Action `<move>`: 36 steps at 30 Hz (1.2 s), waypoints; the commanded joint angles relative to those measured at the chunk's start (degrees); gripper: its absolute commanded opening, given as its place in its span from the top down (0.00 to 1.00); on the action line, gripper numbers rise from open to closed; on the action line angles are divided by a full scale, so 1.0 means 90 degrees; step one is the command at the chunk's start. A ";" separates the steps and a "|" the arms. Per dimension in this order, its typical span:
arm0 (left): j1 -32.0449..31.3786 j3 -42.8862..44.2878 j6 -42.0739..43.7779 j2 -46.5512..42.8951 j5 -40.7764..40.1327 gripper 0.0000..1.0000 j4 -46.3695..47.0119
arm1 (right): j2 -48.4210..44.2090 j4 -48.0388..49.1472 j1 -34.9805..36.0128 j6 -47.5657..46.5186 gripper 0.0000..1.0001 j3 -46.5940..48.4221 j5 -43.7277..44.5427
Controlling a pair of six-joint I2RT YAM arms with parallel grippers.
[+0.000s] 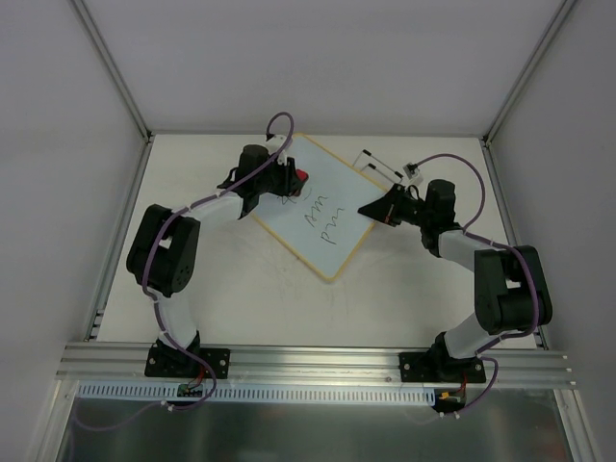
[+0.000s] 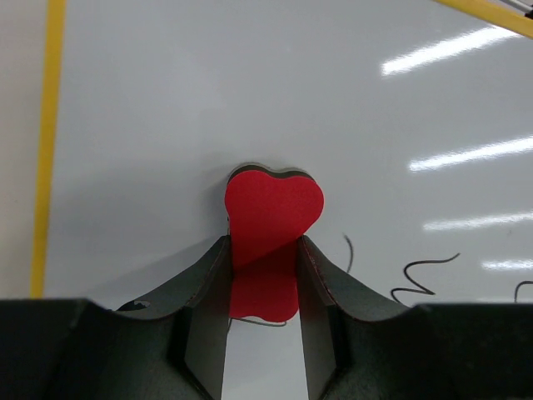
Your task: Erase the whiteboard
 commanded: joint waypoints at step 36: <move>-0.0316 -0.1186 -0.0368 -0.0031 -0.0363 1.00 -0.0955 | 0.0013 -0.0020 0.0272 -0.1260 1.00 0.0077 -0.0618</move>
